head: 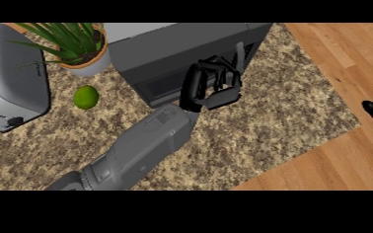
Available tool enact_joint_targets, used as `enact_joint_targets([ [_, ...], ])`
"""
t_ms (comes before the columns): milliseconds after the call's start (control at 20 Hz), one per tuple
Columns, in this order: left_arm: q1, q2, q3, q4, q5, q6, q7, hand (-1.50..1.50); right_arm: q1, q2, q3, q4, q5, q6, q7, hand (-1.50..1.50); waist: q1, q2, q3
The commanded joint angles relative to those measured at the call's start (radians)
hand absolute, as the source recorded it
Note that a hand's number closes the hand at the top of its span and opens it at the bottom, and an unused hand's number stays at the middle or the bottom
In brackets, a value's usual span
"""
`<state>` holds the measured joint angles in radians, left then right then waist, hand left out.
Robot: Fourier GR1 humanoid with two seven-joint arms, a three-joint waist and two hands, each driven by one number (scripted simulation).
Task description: Pick up the milk, place it into the microwave and close the microwave
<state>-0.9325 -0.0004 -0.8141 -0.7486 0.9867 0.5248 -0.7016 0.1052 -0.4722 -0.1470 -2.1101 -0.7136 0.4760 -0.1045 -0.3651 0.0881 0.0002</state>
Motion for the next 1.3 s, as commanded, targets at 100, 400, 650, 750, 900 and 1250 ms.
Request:
enact_joint_targets([
  [100, -0.07, 0.0, 0.022, 0.076, 0.032, -0.01, 0.02, 1.5, -0.003, -0.027, 0.004, 0.006, -0.045, 0.023, 0.024, -1.5, -0.011, 0.014, 0.0],
  [400, -0.067, 0.0, 0.01, 0.09, 0.05, -0.018, 0.002, 1.5, -0.013, -0.042, -0.012, 0.002, -0.075, 0.026, 0.029, -1.5, -0.013, 0.015, 0.0],
  [650, -0.085, 0.0, 0.004, 0.096, 0.067, -0.017, -0.003, 1.5, -0.022, -0.065, -0.026, 0.006, -0.084, 0.037, 0.036, -1.5, -0.012, 0.013, 0.0],
  [750, -0.068, 0.0, -0.007, 0.099, 0.072, -0.021, -0.015, 1.5, -0.022, -0.065, -0.021, 0.003, -0.098, 0.044, 0.037, -1.5, -0.016, 0.017, 0.0],
  [900, -0.093, 0.0, -0.06, 0.12, 0.045, -0.022, 0.001, 1.5, -0.039, -0.076, -0.02, -0.011, -0.129, 0.053, 0.041, -1.5, -0.025, 0.009, 0.002],
  [1250, -0.083, 0.0, -0.086, 0.184, 0.07, 0.031, 0.052, 1.5, -0.037, -0.089, -0.004, -0.009, -0.178, 0.078, 0.052, -1.5, 0.011, 0.01, 0.003],
])
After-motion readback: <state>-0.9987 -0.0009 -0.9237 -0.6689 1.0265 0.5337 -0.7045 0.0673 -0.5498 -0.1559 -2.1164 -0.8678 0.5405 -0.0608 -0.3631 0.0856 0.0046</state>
